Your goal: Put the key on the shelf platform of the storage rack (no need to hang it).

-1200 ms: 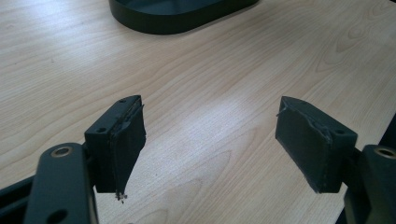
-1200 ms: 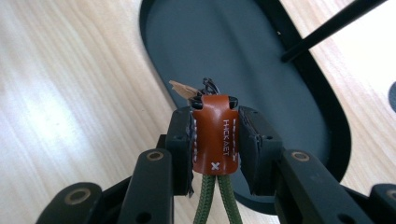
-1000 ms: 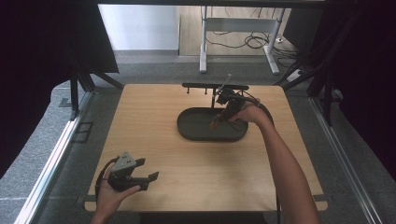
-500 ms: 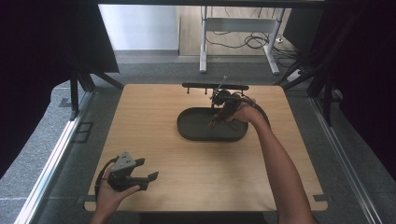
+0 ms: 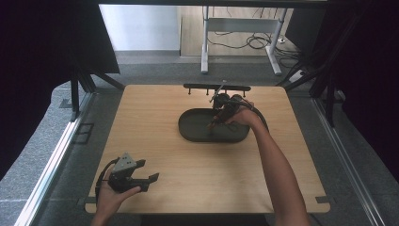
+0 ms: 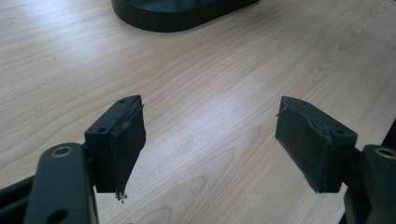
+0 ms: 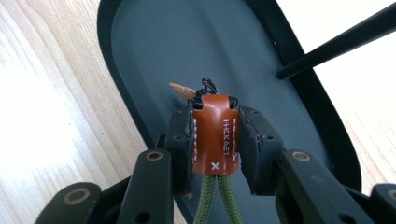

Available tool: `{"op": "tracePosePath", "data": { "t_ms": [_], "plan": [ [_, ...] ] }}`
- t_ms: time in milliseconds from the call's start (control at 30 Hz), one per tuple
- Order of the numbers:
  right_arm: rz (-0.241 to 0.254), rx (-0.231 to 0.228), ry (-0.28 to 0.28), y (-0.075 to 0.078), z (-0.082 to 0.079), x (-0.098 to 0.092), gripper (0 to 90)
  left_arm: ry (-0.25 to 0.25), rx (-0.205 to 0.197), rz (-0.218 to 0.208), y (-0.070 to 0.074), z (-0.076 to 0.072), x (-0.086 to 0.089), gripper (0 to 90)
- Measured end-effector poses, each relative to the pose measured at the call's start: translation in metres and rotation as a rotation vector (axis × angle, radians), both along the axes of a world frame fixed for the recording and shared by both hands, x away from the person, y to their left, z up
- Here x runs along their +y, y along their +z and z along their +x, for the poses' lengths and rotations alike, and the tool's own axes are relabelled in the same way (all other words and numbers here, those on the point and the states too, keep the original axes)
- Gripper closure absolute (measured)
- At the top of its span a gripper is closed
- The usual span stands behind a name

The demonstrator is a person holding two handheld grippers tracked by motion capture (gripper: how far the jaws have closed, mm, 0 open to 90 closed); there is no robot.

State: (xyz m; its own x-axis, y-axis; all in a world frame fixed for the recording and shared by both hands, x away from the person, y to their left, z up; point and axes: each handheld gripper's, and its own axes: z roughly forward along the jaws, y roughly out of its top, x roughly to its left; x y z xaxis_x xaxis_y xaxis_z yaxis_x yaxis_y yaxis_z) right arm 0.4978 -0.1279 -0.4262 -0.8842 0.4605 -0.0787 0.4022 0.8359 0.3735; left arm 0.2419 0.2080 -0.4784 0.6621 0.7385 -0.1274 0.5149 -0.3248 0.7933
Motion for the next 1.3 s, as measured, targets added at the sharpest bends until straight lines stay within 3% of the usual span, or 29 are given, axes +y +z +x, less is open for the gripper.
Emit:
{"op": "tracePosePath", "data": {
  "t_ms": [433, 667, 1100, 1300],
  "plan": [
    [0.003, -0.009, -0.013, -0.011, 0.004, -0.002, 65.2, 0.002, 0.0, -0.001, 0.0, -0.001, 0.001, 24.4],
    [0.012, -0.011, -0.008, -0.014, 0.003, -0.006, 59.1, 0.0, 0.003, 0.007, -0.001, 0.001, 0.0, 24.3],
    [0.035, -0.033, -0.017, -0.004, -0.005, -0.013, 57.9, -0.002, 0.002, 0.009, -0.001, 0.0, -0.002, 24.3],
    [0.068, -0.029, -0.003, 0.004, -0.015, -0.017, 54.5, -0.003, 0.0, 0.01, -0.001, 0.0, -0.003, 24.3]
  ]
}}
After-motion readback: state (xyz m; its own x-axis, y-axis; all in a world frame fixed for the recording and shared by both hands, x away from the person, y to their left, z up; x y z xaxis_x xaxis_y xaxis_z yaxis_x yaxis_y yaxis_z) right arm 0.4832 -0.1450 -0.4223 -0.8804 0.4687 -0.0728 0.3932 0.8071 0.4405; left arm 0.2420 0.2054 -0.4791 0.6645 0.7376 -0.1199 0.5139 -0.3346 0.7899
